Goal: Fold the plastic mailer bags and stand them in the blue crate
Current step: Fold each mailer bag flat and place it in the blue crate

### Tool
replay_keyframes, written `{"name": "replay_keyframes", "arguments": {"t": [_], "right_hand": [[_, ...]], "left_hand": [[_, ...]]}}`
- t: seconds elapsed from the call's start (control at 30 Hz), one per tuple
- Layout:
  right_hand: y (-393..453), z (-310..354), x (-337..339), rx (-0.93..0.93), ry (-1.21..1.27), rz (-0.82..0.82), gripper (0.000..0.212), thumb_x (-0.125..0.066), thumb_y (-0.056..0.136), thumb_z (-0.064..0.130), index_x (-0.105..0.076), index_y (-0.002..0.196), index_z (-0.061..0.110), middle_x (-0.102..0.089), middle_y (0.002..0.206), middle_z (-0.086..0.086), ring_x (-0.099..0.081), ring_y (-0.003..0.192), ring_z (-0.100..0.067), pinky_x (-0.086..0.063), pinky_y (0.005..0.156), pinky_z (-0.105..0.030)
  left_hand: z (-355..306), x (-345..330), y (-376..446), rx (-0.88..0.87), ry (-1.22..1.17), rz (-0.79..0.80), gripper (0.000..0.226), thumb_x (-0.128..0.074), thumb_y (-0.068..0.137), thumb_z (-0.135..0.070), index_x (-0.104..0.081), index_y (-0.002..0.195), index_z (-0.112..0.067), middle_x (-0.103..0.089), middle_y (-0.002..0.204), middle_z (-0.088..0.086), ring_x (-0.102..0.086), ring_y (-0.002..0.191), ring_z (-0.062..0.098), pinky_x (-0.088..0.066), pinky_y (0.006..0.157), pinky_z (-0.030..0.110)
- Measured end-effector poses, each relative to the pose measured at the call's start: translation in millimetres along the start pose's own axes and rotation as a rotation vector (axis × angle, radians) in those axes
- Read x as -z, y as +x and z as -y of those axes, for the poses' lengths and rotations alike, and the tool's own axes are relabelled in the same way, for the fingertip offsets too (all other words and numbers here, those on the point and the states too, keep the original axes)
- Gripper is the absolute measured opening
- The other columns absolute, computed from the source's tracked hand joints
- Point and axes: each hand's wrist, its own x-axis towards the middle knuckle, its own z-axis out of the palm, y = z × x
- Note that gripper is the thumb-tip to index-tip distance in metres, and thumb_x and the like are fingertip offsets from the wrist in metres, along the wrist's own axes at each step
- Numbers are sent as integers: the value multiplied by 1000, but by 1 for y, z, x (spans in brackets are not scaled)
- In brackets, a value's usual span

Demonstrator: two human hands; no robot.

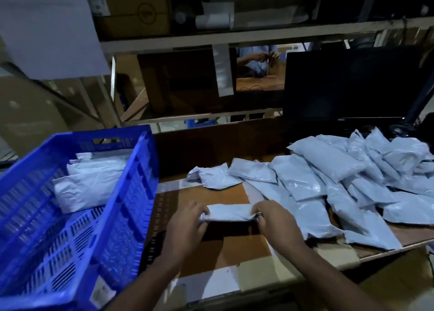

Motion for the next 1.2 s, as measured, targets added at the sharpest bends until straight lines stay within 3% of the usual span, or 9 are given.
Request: {"name": "replay_keyframes", "arguments": {"t": [0.17, 0.3, 0.43, 0.53, 0.67, 0.83, 1.0, 1.1, 1.2], "right_hand": [[-22, -5, -3, 20, -175, 167, 26, -55, 85, 6, -68, 103, 20, -63, 107, 2, -60, 100, -20, -50, 81, -33], [-13, 10, -9, 114, -84, 43, 29, -56, 80, 5, -74, 98, 18, -68, 104, 1, -62, 101, -18, -52, 81, -32], [5, 38, -29, 255, -144, 38, 35, -54, 96, 20, -65, 129, 25, -60, 134, 2, -52, 124, -17, -42, 103, -31], [4, 45, -53, 272, -210, 140, 40, -51, 100, 27, -57, 139, 28, -54, 146, -3, -48, 135, -22, -30, 117, -37], [-19, 30, -74, 281, -326, 98, 40, -64, 92, 33, -64, 132, 33, -64, 135, -1, -60, 126, -20, -28, 120, -39], [-9, 26, -71, 254, -305, 225, 56, -16, 102, 46, -33, 154, 35, -28, 162, -1, -22, 152, -19, 6, 122, -36], [-17, 24, -74, 223, -389, 231, 50, -28, 101, 44, -45, 148, 35, -44, 155, 1, -37, 145, -18, -13, 123, -39], [-4, 27, -69, 232, -381, 318, 71, -3, 94, 51, -38, 153, 33, -33, 161, -1, -26, 151, -20, -4, 122, -41], [-18, 26, -70, 233, -428, 327, 57, -18, 99, 45, -49, 146, 33, -48, 152, -1, -40, 143, -18, -14, 124, -39]], "left_hand": [[8, -21, -34, -101, -86, 80, 25, -71, 88, -44, -59, 109, -37, -57, 117, -19, -54, 107, 6, -45, 85, 23], [4, -18, -30, -15, -120, -29, 28, -49, 103, -45, -56, 129, -36, -55, 131, -15, -52, 118, 7, -45, 100, 29], [-1, -25, -6, -93, -24, 78, 47, -35, 109, -34, -38, 155, -23, -31, 163, -7, -18, 153, 8, -10, 126, 31], [7, -44, -5, -170, 148, 279, 60, -12, 107, -39, -21, 161, -15, -15, 169, 1, 1, 153, 9, 6, 121, 31], [16, -53, -26, -187, 208, 310, 56, -31, 101, -40, -55, 145, -14, -51, 152, 3, -38, 146, 16, -23, 118, 42], [19, -48, -18, -159, 180, 303, 67, -9, 100, -51, -22, 161, -25, -10, 168, -7, -4, 156, 10, -1, 125, 41], [23, -53, -27, -167, 167, 315, 64, -12, 104, -49, -23, 161, -24, -10, 169, -7, 5, 155, 8, 0, 124, 44], [22, -50, -18, -161, 179, 326, 72, 0, 98, -52, -14, 163, -24, -2, 170, -7, 11, 155, 7, 6, 124, 43], [15, -45, -29, -170, 187, 342, 68, -1, 101, -52, -6, 163, -27, 8, 169, -10, 20, 152, 5, 8, 124, 43]]}}
